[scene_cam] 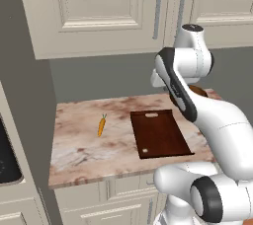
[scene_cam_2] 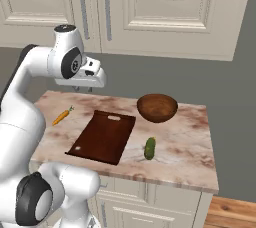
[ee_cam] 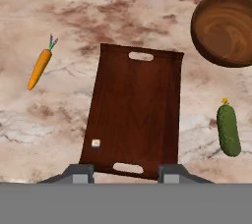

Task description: Place the two vegetables and bowl onto the tray for setting up a vegetable dip station.

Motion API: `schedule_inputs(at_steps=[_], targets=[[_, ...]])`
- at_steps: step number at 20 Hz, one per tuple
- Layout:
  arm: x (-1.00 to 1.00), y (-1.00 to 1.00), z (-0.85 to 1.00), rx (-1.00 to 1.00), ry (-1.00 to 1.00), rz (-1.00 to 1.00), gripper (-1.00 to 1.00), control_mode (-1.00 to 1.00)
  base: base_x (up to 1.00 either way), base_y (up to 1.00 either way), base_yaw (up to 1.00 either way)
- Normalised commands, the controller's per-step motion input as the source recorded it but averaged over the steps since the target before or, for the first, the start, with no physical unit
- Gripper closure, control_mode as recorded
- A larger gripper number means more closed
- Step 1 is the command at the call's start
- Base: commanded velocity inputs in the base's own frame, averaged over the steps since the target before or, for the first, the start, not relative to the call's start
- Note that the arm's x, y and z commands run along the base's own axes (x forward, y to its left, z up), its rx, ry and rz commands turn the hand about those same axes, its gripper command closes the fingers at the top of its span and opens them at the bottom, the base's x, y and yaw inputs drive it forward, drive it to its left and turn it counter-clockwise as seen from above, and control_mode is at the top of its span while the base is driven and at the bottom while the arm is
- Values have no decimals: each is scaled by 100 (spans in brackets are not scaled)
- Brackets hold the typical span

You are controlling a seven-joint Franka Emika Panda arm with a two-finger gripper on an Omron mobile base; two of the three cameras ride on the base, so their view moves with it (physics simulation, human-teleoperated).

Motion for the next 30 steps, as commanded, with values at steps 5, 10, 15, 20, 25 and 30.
schedule_inputs(at_steps=[5,10,15,20,25,30], targets=[[4,-21,-3,0,0,0,-100,-100,0,0,0],[0,-71,0,0,0,0,-100,-100,0,0,0],[0,-68,-13,0,0,0,-100,-100,0,0,0],[-5,-59,-44,1,0,0,-100,-100,0,0,0],[-1,-43,-50,3,0,0,-100,-100,0,0,0],[0,-23,-56,0,0,0,-100,-100,0,0,0]])
